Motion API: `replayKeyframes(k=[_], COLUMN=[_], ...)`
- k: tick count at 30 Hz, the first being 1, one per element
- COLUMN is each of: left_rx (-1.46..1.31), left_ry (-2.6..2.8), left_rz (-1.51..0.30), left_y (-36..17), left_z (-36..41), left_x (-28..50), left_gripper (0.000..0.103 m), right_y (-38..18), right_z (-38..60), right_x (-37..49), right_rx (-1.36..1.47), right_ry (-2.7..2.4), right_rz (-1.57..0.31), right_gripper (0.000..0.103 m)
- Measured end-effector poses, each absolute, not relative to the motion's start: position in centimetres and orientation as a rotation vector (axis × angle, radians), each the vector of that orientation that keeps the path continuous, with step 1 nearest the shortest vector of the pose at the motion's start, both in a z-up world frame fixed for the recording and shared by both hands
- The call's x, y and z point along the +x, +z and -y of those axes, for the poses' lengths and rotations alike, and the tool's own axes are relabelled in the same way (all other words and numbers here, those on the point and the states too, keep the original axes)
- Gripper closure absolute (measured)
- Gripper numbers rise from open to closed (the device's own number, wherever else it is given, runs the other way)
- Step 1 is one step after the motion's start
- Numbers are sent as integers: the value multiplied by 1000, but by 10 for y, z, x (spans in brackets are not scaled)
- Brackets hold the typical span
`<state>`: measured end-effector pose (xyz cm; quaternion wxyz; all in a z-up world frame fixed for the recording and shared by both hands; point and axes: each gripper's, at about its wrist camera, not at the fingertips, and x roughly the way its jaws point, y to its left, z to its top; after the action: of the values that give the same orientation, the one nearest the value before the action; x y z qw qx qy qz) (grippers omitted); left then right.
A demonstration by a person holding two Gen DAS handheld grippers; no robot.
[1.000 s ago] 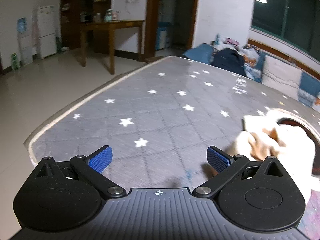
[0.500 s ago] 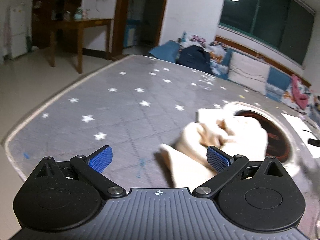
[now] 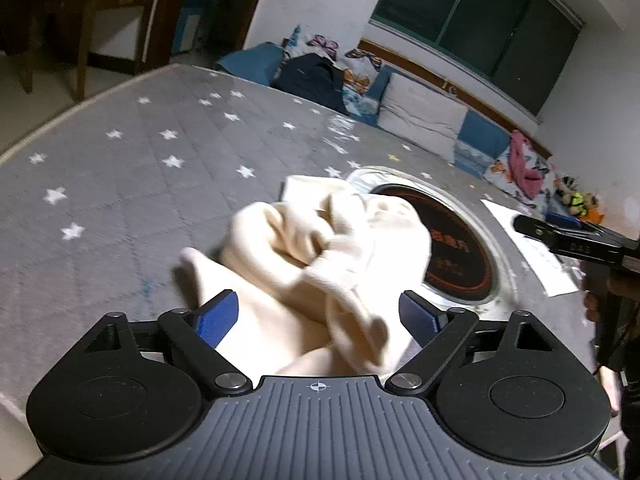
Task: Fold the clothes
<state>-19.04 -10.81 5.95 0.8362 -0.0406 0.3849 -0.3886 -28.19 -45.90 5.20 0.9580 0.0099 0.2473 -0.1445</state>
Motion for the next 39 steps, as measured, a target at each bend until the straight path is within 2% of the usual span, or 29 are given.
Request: replayKeyframes(k=[4,7,10,14,18,24,28,34,39], left_rx=[-103,-125,-156,-183,-178,-37,193,482,525], left_ry=[-848,-866,-881,-900,-922,-1068,-1213,-1321,-1322], left_rz=[-823,-847,-877,-886,-846,-663,-566,-529,-546], left_y=[57,52,47,44,47,69,69,46,37], left_z=[118,123,126,128,131,134,141,154,154], left_x=[-188,-183,-179,-176,-179,-208,-243,-285,-291], left_gripper=[27,39,48,73,85,88,88,88,86], right_y=[62,69,76,81,83,86,88,81,64], right_z=[448,440,431,421,409,399,395,379,367], right_x=[-272,-262,-250,-239,-230,-233,-244,-264,-268], right_rx=[12,-6,-30,-46,-80,-110,-140,-168,-153], right_ry=[-238,-193,-137,-63,-13,45,71,118,148], right_rz=[-496,-495,-497,-510,-522,-536,-556,-598,-658], right_gripper=[7,14,17,23,24,24,24,26,34])
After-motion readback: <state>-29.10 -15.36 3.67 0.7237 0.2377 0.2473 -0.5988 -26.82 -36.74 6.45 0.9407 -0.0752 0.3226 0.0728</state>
